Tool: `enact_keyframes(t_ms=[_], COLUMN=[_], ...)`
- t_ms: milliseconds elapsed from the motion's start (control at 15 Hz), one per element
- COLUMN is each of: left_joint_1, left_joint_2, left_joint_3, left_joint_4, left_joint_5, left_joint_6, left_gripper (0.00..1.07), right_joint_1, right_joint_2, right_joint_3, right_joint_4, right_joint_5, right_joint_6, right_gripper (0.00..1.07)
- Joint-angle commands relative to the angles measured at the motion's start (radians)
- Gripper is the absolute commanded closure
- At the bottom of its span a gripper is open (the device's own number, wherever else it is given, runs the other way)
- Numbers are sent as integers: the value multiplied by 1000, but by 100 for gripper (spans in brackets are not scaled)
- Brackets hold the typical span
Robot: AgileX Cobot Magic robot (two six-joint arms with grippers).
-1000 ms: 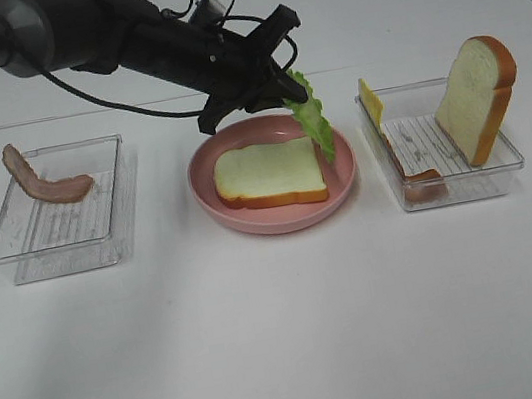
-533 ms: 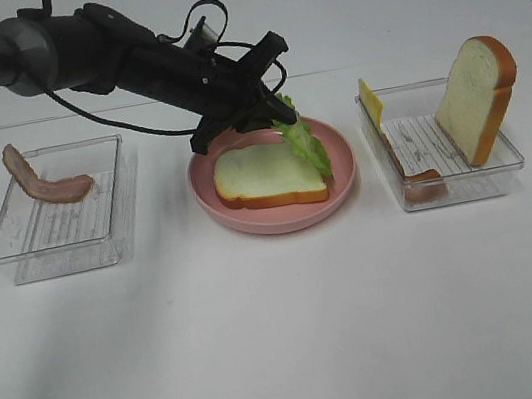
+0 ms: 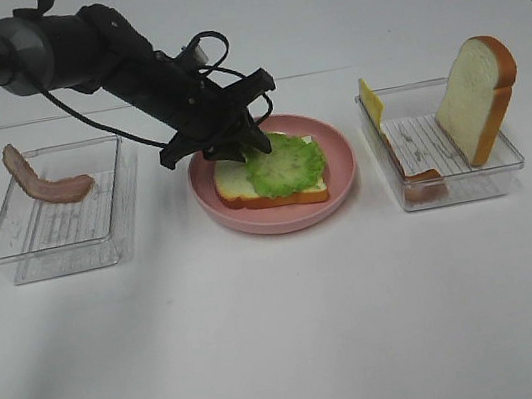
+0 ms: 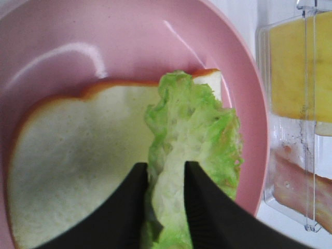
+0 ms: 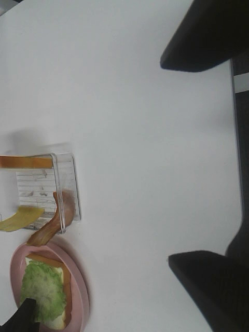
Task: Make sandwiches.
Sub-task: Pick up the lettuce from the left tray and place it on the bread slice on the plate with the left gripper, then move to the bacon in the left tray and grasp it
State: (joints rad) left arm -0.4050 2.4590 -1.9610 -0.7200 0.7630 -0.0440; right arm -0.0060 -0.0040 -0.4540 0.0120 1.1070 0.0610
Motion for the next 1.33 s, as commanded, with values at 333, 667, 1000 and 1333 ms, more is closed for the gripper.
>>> enact_keyframes(t_ms=[333,667,1000,1333], left_joint_1=[-3,-3,-3,1], left_joint_2=[-26,-70,-74,-144], left_joint_3=[-21,-204,-385,-387], left_joint_4=[17,91,450,517], left_joint_5=[18,178,526,556], left_joint_6=[13,-21,-123,-108], left_gripper=[8,8,8,8], right_joint_1=[-5,-5,-5,-5], right_joint_2=[-32,-32,-32,-32], right_joint_3=[4,4,4,4], right_joint_4=[3,3,3,3], right_joint_5=[-8,-8,-8,-8], right_joint_6=[-5,-5,-5,-5], right_gripper=[18,18,18,18])
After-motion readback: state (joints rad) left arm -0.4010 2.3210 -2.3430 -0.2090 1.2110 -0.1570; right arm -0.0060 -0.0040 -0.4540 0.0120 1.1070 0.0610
